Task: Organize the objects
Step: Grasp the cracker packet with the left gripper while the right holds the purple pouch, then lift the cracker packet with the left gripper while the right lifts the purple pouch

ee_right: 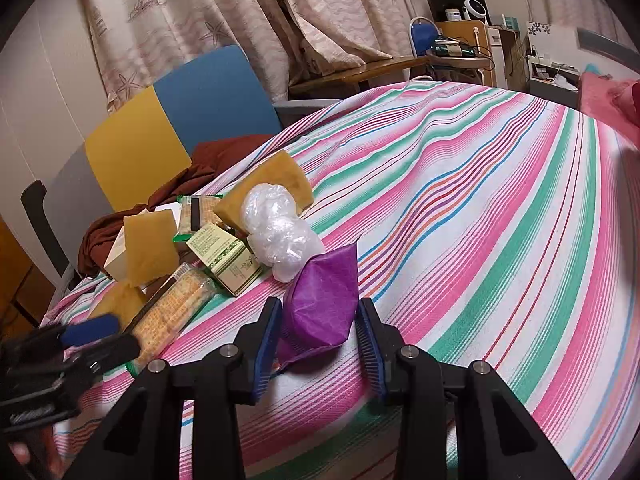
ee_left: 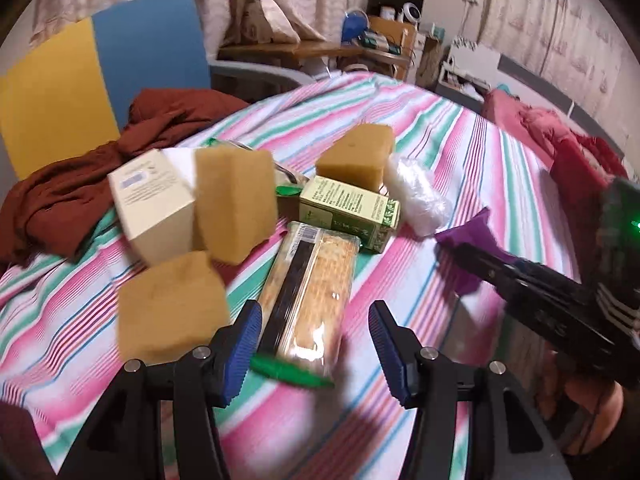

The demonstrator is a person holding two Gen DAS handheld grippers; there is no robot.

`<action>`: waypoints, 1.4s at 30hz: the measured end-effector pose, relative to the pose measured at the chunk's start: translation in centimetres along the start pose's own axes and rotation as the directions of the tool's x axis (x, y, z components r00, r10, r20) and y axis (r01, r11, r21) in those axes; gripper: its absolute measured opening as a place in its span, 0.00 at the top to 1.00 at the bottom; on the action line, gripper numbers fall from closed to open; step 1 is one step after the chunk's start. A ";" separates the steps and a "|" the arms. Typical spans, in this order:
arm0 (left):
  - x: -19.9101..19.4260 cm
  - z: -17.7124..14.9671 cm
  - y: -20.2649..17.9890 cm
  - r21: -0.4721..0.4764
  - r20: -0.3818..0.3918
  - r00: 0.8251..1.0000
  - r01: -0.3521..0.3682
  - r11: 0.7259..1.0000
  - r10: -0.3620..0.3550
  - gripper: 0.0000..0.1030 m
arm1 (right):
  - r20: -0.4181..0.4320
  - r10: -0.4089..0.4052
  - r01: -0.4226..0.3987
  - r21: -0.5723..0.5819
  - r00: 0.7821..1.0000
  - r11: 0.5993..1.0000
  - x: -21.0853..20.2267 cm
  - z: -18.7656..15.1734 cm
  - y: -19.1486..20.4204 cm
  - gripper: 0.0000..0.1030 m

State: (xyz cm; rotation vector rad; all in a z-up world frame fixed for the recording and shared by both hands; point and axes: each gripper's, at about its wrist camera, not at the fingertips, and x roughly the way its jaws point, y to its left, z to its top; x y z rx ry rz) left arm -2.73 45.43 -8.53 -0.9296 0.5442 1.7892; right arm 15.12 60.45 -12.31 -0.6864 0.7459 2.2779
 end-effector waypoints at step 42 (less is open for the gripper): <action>-3.4 -7.6 0.3 -0.182 0.125 0.992 0.020 0.983 0.003 0.53 | 0.015 -0.096 0.097 -0.071 0.995 0.993 -0.5 -0.2 1.3 0.62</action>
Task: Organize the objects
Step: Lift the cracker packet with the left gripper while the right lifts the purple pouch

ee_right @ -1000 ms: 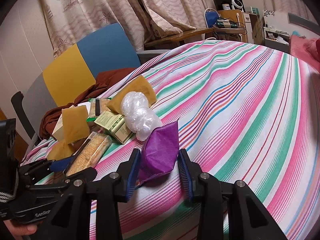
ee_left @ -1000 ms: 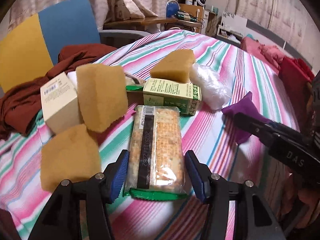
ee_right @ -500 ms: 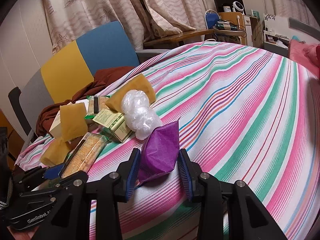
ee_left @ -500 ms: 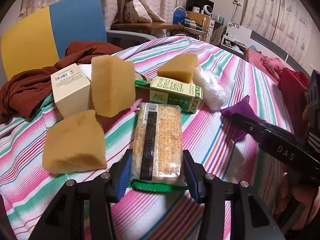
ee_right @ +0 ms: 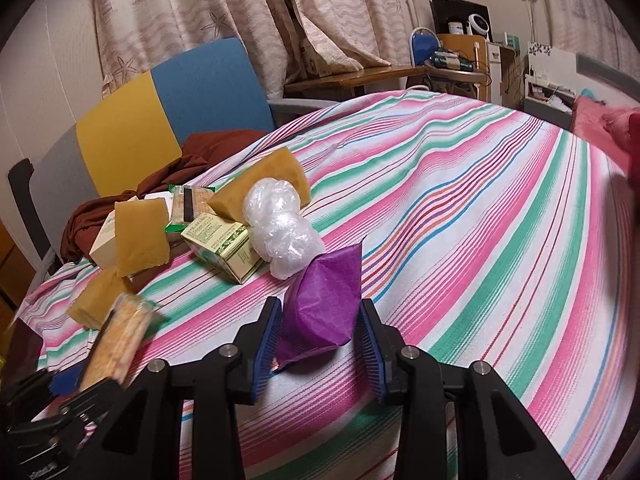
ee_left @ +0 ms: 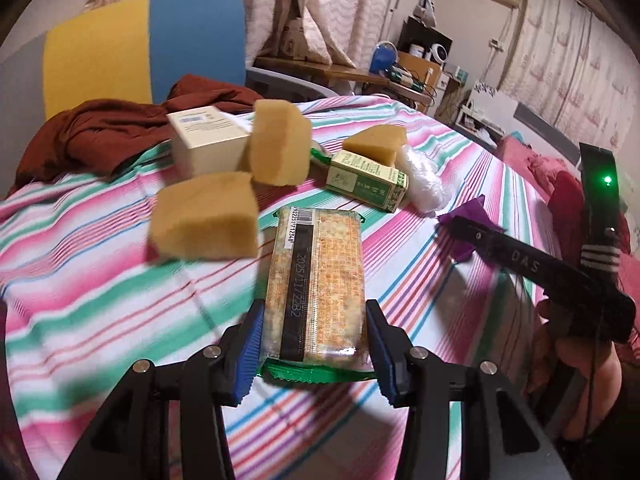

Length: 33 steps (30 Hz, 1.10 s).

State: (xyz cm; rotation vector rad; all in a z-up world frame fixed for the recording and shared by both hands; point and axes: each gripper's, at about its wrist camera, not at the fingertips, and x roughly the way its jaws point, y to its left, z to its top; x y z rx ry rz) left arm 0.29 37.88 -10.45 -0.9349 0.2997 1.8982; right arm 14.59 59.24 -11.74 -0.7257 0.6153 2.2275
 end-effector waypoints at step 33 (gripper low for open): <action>-1.9 -2.0 -1.9 0.105 0.011 0.996 -0.093 0.990 0.093 0.54 | -0.056 0.089 -0.085 0.072 0.994 0.994 -4.5 -3.9 1.1 0.72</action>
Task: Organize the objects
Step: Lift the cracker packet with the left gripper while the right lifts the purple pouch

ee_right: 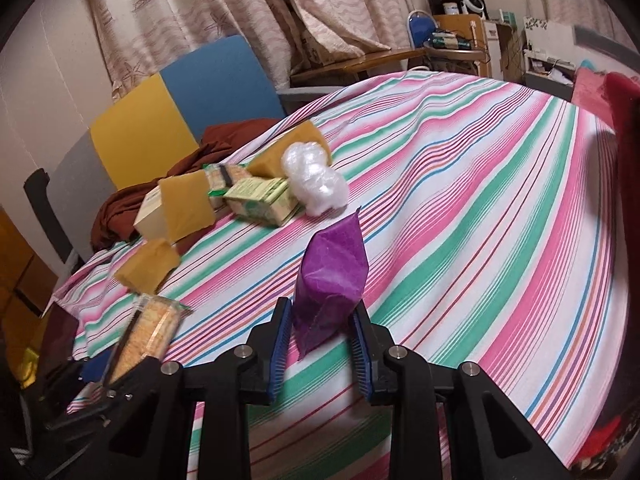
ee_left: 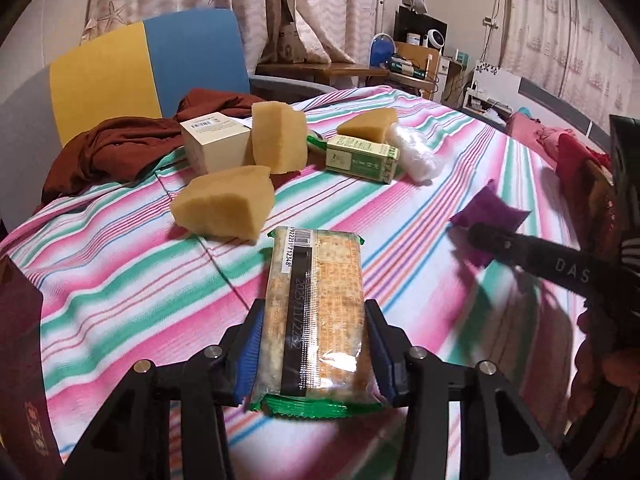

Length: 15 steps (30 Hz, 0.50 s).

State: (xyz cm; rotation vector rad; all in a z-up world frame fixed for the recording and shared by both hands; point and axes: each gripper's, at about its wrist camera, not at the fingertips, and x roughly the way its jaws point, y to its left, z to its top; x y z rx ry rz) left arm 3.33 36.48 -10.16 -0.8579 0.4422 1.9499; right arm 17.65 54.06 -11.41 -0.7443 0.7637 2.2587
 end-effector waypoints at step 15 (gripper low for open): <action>-7.3 -4.2 1.9 -0.134 0.083 0.993 0.099 0.986 -0.088 0.54 | -0.056 0.130 -0.135 -0.085 0.990 0.987 -2.7 -2.5 5.1 0.72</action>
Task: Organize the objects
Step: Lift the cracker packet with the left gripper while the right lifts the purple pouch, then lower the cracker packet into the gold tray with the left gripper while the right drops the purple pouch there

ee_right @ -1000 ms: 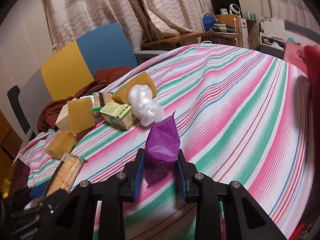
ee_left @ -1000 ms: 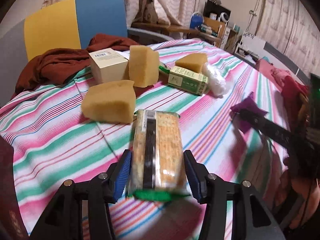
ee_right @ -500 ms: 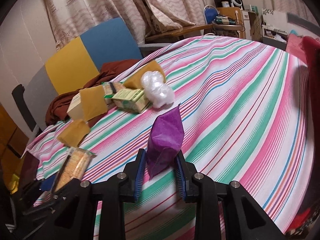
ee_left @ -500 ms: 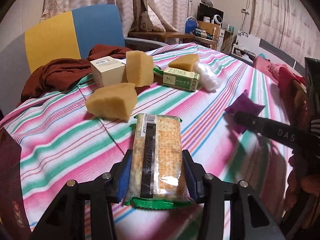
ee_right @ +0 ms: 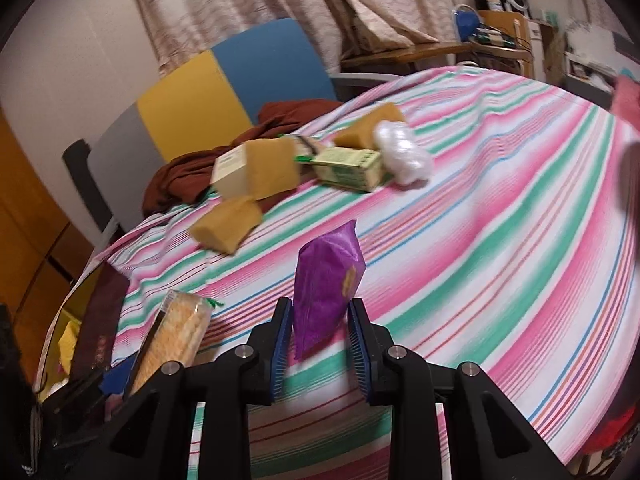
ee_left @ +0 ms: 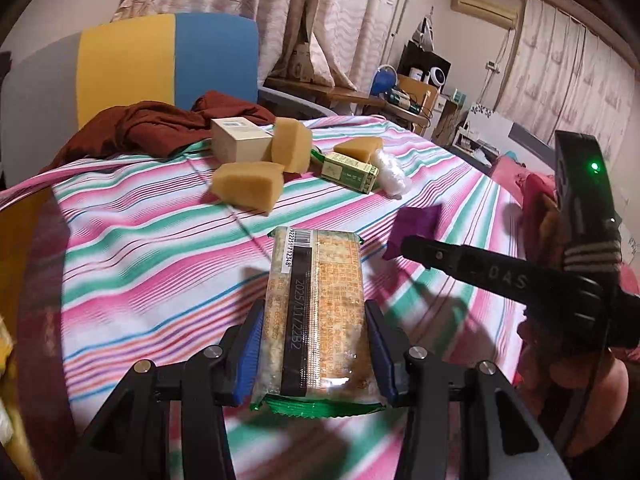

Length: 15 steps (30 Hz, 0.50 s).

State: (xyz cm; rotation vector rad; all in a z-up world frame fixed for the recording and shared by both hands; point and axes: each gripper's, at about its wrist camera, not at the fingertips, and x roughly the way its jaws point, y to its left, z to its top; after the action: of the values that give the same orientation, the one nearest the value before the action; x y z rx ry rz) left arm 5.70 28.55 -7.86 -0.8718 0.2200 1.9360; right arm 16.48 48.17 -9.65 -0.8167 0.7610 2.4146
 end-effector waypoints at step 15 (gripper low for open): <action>-10.6 -1.1 6.4 -0.164 0.174 0.980 -0.069 0.984 0.098 0.54 | -0.005 0.165 -0.161 -0.246 0.986 0.956 -2.2 -1.2 10.4 0.76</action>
State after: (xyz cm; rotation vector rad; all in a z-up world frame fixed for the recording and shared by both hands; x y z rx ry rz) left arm 3.88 17.22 -3.03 -0.7914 -0.0051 2.1202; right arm 12.44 39.25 -5.35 -0.8575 0.5475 2.6989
